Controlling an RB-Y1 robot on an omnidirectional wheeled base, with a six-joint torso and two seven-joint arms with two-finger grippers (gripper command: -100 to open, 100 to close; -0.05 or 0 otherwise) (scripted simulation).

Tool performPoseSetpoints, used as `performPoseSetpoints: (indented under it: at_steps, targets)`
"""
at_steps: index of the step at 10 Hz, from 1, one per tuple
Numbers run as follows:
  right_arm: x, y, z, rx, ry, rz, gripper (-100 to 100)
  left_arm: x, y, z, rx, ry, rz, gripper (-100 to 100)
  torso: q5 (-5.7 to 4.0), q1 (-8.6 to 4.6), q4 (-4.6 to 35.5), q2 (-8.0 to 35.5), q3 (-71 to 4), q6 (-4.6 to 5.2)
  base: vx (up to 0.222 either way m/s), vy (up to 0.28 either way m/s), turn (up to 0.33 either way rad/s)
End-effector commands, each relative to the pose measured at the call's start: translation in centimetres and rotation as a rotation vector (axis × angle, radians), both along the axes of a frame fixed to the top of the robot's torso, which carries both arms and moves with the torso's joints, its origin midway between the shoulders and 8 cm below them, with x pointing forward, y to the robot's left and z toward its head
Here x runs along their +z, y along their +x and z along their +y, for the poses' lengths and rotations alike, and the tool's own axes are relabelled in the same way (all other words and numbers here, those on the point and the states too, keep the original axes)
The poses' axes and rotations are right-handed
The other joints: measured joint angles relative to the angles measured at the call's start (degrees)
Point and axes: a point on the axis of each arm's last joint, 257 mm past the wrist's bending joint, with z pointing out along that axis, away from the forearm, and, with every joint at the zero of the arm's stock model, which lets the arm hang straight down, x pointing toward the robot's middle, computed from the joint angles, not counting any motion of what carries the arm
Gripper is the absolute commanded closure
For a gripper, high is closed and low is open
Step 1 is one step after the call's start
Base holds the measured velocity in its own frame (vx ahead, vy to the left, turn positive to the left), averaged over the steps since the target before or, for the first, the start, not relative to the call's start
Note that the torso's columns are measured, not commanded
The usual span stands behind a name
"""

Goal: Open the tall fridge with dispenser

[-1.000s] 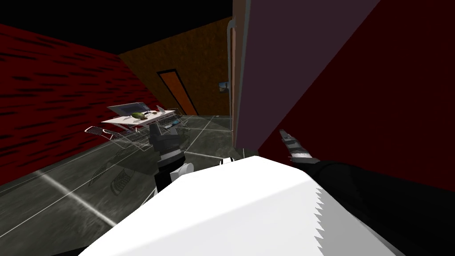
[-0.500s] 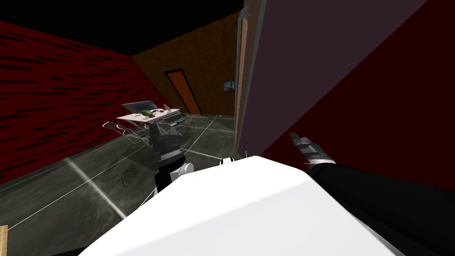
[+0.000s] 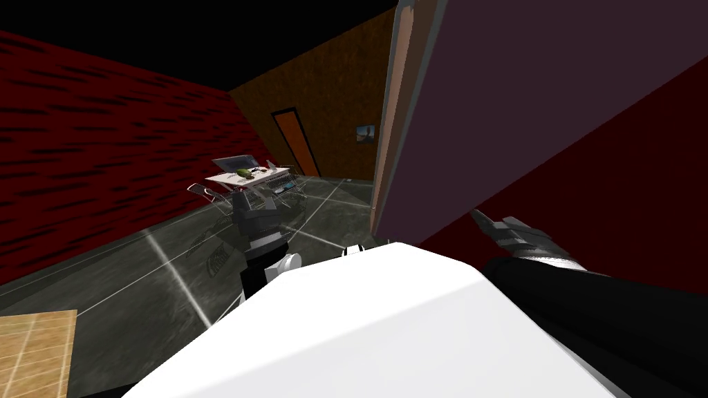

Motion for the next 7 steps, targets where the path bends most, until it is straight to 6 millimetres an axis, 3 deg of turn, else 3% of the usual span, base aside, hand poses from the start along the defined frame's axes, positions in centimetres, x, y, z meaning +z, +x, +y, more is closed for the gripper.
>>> performPoseSetpoints:
  at_steps: [1, 7]
  targets:
    - [1.4, -2.5, -1.3, -0.059, -0.111, 0.105, -100, 0.0, 0.0, 0.0, 0.0, 0.0, 0.0, 0, 0.01, 0.01, 0.01, 0.07, 0.02, 0.03, 0.095, 0.031, 0.17]
    - [5.1, -7.0, -4.0, -0.168, -0.339, 0.316, -100, 0.0, 0.0, 0.0, 0.0, 0.0, 0.0, 0, -0.01, -0.04, 0.02, 0.08, 0.04, 0.04, 0.098, 0.035, 0.146]
